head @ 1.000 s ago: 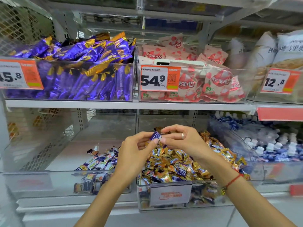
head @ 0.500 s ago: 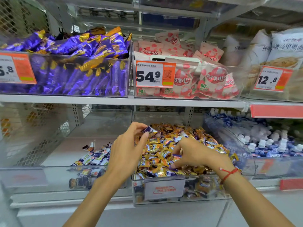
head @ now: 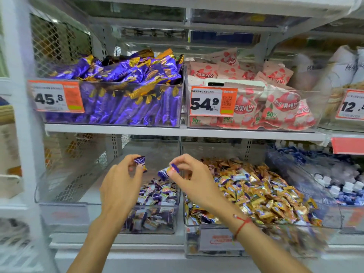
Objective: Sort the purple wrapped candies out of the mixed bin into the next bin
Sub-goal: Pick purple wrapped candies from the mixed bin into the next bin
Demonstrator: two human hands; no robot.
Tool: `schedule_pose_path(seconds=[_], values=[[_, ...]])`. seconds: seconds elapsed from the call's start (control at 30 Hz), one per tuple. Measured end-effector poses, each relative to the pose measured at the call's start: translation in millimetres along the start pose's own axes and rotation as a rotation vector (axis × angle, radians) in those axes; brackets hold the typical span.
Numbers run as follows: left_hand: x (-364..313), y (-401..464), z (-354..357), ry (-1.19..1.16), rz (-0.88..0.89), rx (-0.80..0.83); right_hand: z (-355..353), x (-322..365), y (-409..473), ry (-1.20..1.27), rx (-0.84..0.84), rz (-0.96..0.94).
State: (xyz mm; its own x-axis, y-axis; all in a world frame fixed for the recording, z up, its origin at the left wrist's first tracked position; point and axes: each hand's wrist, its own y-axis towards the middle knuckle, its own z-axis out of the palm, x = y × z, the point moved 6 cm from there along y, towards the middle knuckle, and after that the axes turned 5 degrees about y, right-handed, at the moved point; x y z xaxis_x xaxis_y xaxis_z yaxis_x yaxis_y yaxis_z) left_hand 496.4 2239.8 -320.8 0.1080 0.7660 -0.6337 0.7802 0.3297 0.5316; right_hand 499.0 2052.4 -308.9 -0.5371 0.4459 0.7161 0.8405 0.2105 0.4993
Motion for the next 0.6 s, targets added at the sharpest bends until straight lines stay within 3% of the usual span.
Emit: schedule_pose_path(seconds=[0.07, 0.13, 0.23, 0.4, 0.5, 0.6], values=[[9.4, 1.7, 5.6, 0.018, 0.014, 0.058, 24.9, -1.1, 16.8, -0.316, 0.015, -0.103], [13.2, 1.4, 13.8, 0.012, 0.026, 0.146, 40.0, -10.3, 28.2, -0.481, 0.099, -0.112], [6.1, 2.6, 22.5, -0.046, 0.053, 0.171, 27.5, -11.9, 24.1, -0.408, 0.083, -0.072], [-47.5, -22.9, 43.7, -0.119, 0.189, 0.187, -41.7, -18.5, -5.1, -0.442, -0.181, -0.139], [-69.3, -47.6, 69.5, 0.033, 0.343, 0.333, -91.2, -64.4, -7.3, -0.663, -0.241, 0.055], [-68.8, -48.6, 78.3, 0.071, 0.352, 0.352, -115.8, -116.8, -19.2, -0.912, -0.005, 0.341]])
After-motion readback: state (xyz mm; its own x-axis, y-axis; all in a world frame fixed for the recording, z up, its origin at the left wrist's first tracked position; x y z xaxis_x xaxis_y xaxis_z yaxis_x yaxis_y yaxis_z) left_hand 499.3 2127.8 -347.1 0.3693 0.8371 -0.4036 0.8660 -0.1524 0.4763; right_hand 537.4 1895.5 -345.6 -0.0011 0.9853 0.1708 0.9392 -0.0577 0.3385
